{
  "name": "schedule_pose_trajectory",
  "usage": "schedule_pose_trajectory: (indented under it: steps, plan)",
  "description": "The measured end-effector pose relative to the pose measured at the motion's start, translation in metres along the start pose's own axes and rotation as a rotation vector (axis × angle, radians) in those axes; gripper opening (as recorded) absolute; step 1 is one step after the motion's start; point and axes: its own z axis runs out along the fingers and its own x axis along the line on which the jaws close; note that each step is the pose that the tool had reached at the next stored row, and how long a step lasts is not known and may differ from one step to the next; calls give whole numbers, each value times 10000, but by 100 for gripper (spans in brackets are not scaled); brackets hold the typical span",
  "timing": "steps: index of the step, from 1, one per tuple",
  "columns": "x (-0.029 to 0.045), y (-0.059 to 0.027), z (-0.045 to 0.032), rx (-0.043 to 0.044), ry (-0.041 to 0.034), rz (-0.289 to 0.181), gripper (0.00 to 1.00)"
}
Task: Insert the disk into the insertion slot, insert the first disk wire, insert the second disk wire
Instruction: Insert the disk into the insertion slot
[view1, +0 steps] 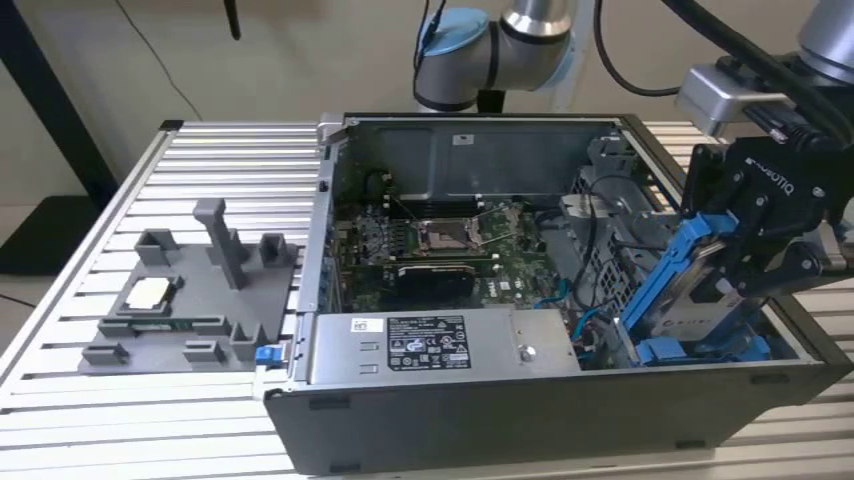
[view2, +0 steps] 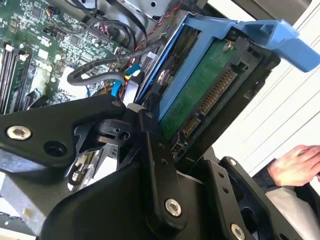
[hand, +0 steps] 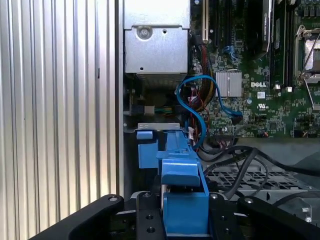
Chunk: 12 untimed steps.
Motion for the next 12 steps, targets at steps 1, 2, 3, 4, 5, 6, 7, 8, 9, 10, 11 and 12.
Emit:
schedule_pose_trajectory:
  steps: [1, 2, 3, 4, 5, 6, 7, 8, 9, 10, 11, 12]
  plan:
    - [0, 0, 0, 0, 0, 1, 33]
    - [0, 0, 0, 0, 1, 1, 34]
    - [0, 0, 1, 0, -1, 0, 34]
    - [0, 1, -1, -3, -3, 1, 40]
    - [1, 1, -9, -6, -2, 0, 40]
    - [0, 1, -22, -9, -3, 0, 40]
    - [0, 1, -39, -12, -2, 0, 40]
    - [0, 2, -59, -14, -2, 0, 40]
    - [0, 3, -80, -17, -2, 0, 40]
    - [0, 3, -103, -18, -2, 1, 40]
    - [1, 4, -130, -19, -1, 1, 40]
    - [1, 5, -152, -19, 3, 1, 40]
